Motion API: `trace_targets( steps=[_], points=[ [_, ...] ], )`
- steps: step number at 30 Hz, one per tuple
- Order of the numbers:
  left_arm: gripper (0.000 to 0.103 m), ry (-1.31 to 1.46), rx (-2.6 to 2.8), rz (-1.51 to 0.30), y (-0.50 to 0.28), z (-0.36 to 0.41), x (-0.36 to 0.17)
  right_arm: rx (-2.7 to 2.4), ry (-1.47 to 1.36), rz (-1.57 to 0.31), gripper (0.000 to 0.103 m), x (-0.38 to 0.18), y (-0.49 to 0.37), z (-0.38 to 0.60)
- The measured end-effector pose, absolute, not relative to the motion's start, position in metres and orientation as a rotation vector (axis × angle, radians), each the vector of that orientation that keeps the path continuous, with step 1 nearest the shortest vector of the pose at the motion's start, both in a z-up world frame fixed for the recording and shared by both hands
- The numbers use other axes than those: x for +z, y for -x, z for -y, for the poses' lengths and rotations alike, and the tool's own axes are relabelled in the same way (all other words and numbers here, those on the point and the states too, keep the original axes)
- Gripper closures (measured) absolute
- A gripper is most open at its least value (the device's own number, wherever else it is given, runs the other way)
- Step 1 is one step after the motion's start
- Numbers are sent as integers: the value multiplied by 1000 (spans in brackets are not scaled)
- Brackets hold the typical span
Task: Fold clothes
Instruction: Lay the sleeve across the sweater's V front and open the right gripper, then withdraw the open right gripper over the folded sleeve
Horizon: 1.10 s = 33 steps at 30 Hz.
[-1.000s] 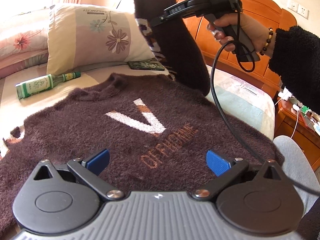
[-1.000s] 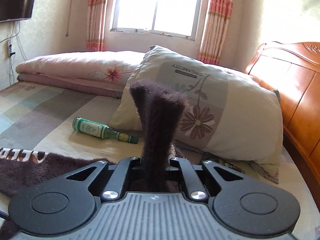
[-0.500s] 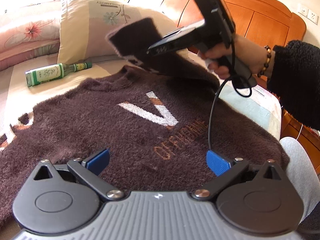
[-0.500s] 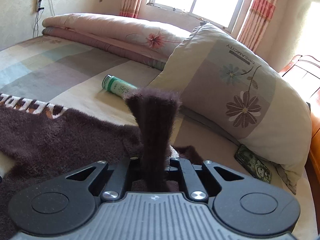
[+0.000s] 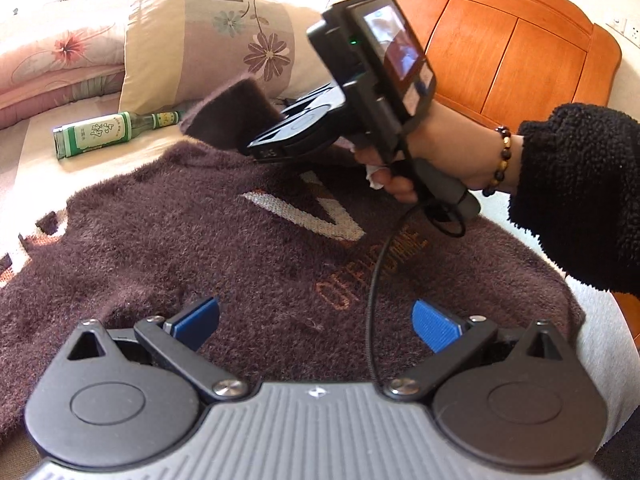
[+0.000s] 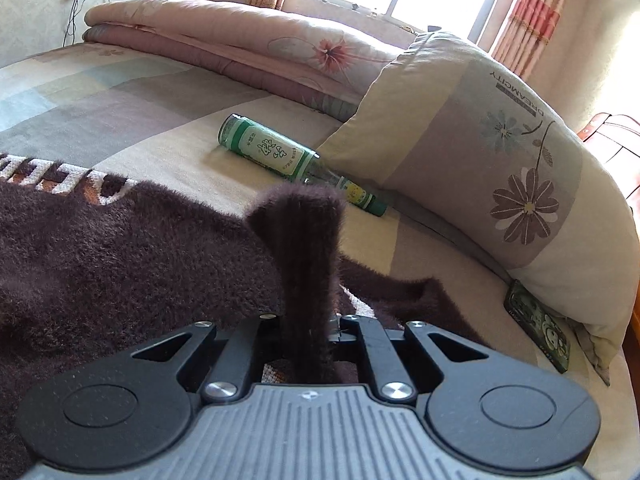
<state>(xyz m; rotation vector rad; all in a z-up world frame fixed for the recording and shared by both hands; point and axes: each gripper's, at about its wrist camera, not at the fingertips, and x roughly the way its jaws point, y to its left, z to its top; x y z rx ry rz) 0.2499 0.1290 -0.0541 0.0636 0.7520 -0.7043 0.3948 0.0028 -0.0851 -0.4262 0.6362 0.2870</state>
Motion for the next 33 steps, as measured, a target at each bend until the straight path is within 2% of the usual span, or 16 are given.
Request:
trace_targets(
  steps=[2, 3, 5, 6, 7, 13, 16, 21, 29, 33],
  points=[
    [1, -64, -699, -755, -250, -129, -54, 291, 409, -643, 90, -87, -396, -3],
    [1, -63, -699, -755, -250, -129, -54, 309, 391, -652, 86, -87, -395, -3],
    [1, -60, -699, -752, -249, -130, -54, 382, 330, -686, 76, -86, -394, 0],
    [1, -59, -699, -749, -248, -130, -53, 427, 293, -695, 66, -83, -391, 1],
    [1, -58, -701, -743, -247, -130, -52, 466, 262, -693, 61, -79, -387, 2],
    [1, -38, -742, -703, -241, -134, -44, 502, 178, -597, 52, -37, -369, 19],
    [1, -22, -757, -696, -240, -135, -41, 406, 190, -606, 50, -28, -374, 39],
    [1, 8, -812, -670, -235, -134, -33, 198, 181, -669, 50, -48, -380, 93],
    [1, 35, -839, -662, -243, -121, -34, 24, 52, -635, 49, -73, -339, 196],
    [1, 32, -774, -695, -250, -111, -46, 50, 50, -625, 49, -90, -334, 201]
  ],
)
